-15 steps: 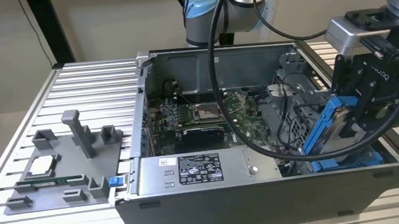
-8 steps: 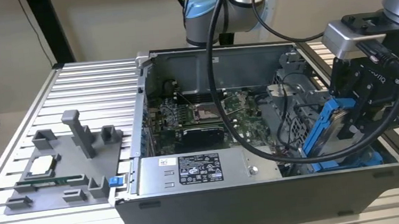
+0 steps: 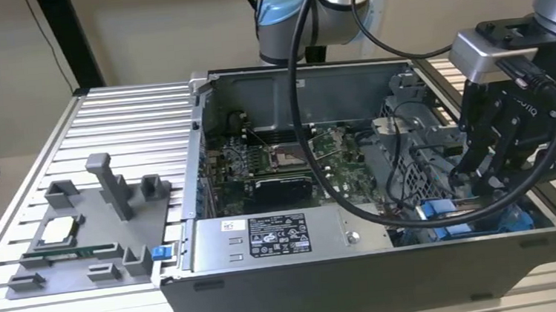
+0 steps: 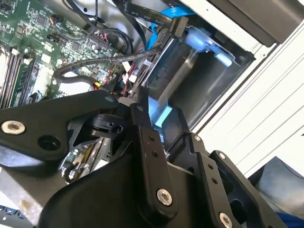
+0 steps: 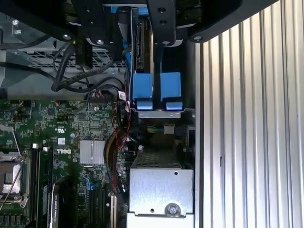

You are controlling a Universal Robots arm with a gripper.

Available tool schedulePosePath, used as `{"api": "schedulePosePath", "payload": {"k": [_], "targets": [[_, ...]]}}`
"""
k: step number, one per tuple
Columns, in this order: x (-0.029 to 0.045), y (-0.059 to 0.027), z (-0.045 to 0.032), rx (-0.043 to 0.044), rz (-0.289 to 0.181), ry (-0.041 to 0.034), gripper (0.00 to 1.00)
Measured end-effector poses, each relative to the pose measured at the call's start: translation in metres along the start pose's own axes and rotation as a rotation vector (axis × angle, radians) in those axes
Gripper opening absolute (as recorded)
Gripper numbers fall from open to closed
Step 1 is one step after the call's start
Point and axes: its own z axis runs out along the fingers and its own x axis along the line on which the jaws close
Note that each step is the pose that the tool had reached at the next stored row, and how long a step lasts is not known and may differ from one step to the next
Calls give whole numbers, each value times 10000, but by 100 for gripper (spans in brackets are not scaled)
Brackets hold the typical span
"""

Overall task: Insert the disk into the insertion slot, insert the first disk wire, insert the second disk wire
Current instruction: 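Insert the disk into the insertion slot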

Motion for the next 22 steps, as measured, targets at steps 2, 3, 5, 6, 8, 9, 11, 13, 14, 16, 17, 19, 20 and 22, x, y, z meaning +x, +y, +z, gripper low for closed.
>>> {"api": "schedulePosePath", "payload": {"k": [2,3,5,6,8,9,11,13,14,16,17,19,20,22], "targets": [[-2,1,-37,0,3,1,100],[-3,2,-73,0,5,2,100],[-5,4,-124,0,8,1,100],[-6,4,-144,0,9,0,100],[-8,6,-200,6,8,1,100],[-10,8,-215,19,9,0,100],[-10,8,-217,21,8,-3,100],[-10,8,-227,21,7,-1,100],[-10,8,-227,22,7,0,100],[-10,8,-228,22,8,-1,100],[-11,8,-230,22,7,0,100],[-14,11,-231,22,7,2,100],[-15,15,-231,22,9,1,100],[-17,22,-233,22,8,1,100]]}}
